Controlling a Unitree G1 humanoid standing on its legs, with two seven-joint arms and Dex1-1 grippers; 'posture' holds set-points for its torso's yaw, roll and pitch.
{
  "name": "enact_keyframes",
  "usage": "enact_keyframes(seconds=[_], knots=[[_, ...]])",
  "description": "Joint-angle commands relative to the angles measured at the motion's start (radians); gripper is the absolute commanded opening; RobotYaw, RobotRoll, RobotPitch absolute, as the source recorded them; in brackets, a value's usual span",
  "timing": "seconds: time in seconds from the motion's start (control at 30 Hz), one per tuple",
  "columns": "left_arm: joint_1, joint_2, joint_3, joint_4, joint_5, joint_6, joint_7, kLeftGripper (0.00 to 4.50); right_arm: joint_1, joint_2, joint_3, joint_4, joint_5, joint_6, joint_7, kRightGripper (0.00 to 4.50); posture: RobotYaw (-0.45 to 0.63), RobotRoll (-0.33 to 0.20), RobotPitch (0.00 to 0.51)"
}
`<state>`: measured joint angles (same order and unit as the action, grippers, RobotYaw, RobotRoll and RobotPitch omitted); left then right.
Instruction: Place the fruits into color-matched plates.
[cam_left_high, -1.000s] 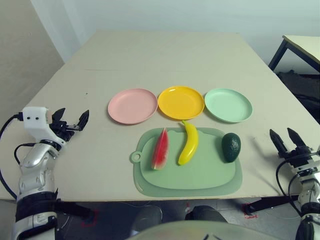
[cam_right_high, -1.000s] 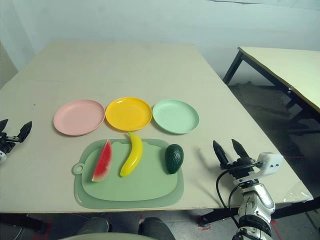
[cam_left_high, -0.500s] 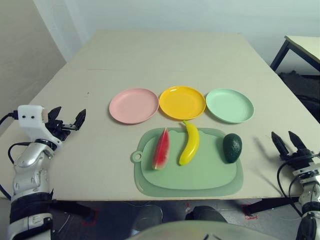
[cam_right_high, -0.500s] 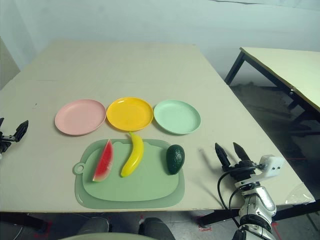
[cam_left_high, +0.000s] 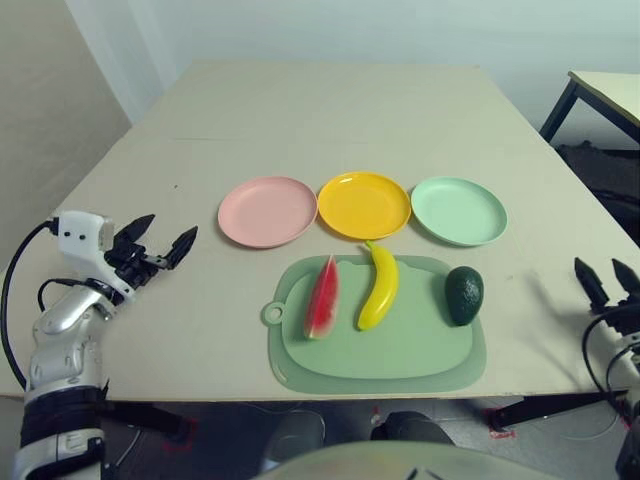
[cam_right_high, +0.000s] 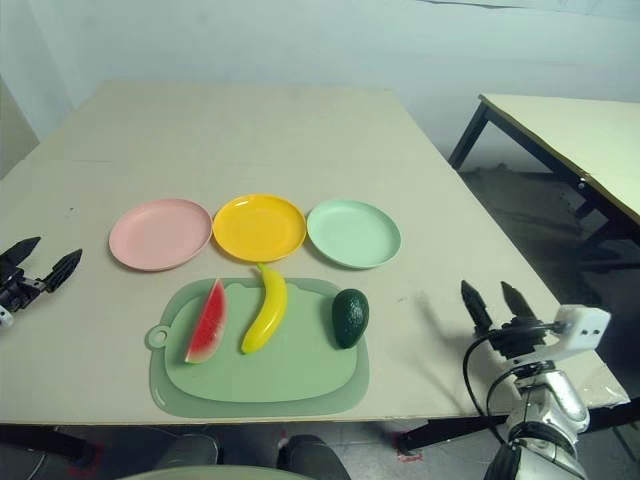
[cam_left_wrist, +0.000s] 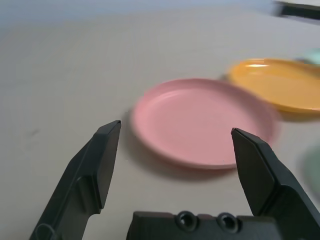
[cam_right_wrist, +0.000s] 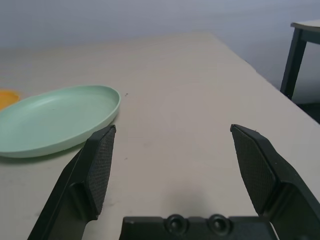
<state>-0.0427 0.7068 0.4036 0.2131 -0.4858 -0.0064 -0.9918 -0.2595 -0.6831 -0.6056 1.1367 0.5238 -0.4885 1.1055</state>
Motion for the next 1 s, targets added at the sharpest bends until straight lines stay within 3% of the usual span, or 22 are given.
enact_keyframes(seconds=[0.03, 0.13, 0.3, 0.5, 0.6, 0.8, 1.0], knots=[[0.078, 0.048, -0.052, -0.129, -0.058, 0.018, -0.190, 4.50, 0.041, -0.061, 0.053, -0.054, -0.066, -0.062, 0.076, 4.46, 0.10, 0.000, 0.000], [0.134, 0.091, -0.075, -0.212, -0.078, 0.034, -0.278, 4.50, 0.087, -0.121, 0.120, -0.130, -0.121, -0.151, 0.193, 4.46, 0.08, 0.000, 0.000], [0.136, 0.117, -0.089, -0.269, -0.084, 0.070, -0.303, 4.50, 0.064, -0.200, 0.166, -0.229, -0.117, -0.135, 0.302, 4.46, 0.03, 0.000, 0.000], [0.039, 0.105, -0.131, -0.191, -0.039, 0.033, -0.312, 4.50, 0.101, -0.338, 0.306, -0.473, -0.197, -0.205, 0.454, 4.46, 0.00, 0.000, 0.000], [-0.002, 0.090, -0.153, -0.137, -0.012, -0.006, -0.318, 4.50, 0.117, -0.408, 0.350, -0.588, -0.185, -0.212, 0.506, 4.46, 0.00, 0.000, 0.000], [-0.018, 0.090, -0.167, -0.120, -0.006, -0.022, -0.331, 4.50, 0.063, -0.521, 0.434, -0.971, -0.134, 0.031, 0.489, 4.46, -0.01, 0.000, 0.000], [-0.005, 0.100, -0.167, -0.126, 0.005, -0.028, -0.330, 4.50, -0.119, -0.499, 0.607, -1.199, -0.193, 0.311, 0.445, 4.46, 0.01, 0.000, 0.000]])
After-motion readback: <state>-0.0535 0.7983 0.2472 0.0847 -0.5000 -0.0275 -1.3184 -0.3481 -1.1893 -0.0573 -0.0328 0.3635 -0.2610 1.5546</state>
